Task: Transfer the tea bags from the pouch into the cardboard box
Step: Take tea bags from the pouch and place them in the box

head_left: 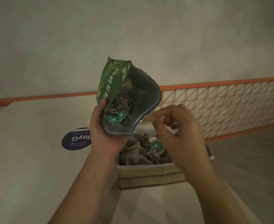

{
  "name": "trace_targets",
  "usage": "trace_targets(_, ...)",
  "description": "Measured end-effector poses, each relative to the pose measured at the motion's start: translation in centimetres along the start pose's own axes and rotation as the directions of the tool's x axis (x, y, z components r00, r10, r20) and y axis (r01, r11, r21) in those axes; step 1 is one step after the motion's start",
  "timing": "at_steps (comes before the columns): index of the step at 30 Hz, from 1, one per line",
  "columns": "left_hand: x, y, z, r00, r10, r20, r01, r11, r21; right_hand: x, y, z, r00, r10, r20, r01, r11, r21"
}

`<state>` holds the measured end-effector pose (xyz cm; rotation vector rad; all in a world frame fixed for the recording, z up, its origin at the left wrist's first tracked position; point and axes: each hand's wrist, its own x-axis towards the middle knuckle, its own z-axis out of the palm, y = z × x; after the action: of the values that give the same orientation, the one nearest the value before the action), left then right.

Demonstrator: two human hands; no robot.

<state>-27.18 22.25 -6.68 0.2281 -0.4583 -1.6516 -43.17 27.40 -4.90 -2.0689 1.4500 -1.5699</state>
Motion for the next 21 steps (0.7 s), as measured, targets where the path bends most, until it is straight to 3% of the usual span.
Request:
trace_targets(2, 0.1, 0.0, 0.1, 1.0, -0.001, 0.007, 0.0, 0.999, 0.042, 0.0, -1.1, 1.2, 0.994, -0.098, -0.045, 0.095, 0.993, -0.069)
trace_targets(6, 0.0, -0.2, -0.1, 0.999, -0.002, 0.041, 0.0, 0.998, 0.056, 1.2, -2.1, 3.2, 0.955, -0.289, -0.06, 0.246, 0.893, -0.378)
trace_targets(9, 0.0, -0.5, -0.4, 1.0, 0.012, 0.013, -0.013, 0.997, 0.082, 2.5, -2.6, 4.5, 0.96, -0.27, 0.074, 0.259, 0.754, -0.603)
trace_targets(11, 0.1, -0.6, -0.4, 1.0, 0.012, -0.012, -0.011, 0.995, 0.095, 2.9, -2.3, 5.1, 0.969, -0.212, 0.126, 0.242, 0.714, -0.658)
trace_targets(17, -0.1, -0.6, 0.0, 1.0, -0.003, -0.006, 0.004, 0.998, 0.069, 2.7, -1.4, 4.8, 0.972, -0.224, 0.078, 0.226, 0.775, -0.59)
trace_targets(21, -0.2, -0.6, 0.2, 1.0, -0.009, 0.013, 0.008, 0.998, 0.059, 2.6, -1.5, 2.7, 0.97, -0.242, -0.022, 0.224, 0.926, -0.304)
